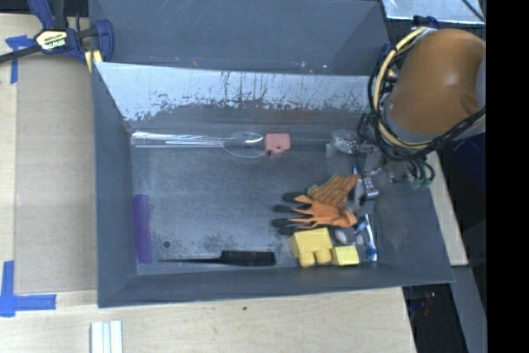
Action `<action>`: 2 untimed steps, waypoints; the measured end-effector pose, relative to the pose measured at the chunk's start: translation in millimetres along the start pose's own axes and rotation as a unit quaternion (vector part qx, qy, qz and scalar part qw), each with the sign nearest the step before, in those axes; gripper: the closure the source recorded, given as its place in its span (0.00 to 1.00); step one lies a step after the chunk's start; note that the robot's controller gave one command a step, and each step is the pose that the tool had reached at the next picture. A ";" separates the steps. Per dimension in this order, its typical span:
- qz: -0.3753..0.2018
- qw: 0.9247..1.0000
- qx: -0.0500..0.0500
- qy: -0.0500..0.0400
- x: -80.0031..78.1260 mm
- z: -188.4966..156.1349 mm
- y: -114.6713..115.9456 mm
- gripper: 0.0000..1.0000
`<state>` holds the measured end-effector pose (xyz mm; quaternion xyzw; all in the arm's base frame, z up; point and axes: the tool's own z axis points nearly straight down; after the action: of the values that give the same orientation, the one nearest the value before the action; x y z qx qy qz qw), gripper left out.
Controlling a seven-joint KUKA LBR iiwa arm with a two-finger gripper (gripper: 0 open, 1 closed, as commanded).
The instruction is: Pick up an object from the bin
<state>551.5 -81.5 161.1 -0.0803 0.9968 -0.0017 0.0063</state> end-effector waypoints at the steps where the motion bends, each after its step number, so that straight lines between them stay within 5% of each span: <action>1: 0.006 1.000 -0.003 0.003 2.0 31.5 21.0 0.00; 2: 0.038 0.999 0.000 -0.003 -32.4 94.4 10.9 0.00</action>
Offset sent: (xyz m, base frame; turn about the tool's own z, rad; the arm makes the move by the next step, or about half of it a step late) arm 0.0305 0.0161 -0.0911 0.0746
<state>582.9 -65.7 67.1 -0.0427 0.9990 -0.0011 0.0098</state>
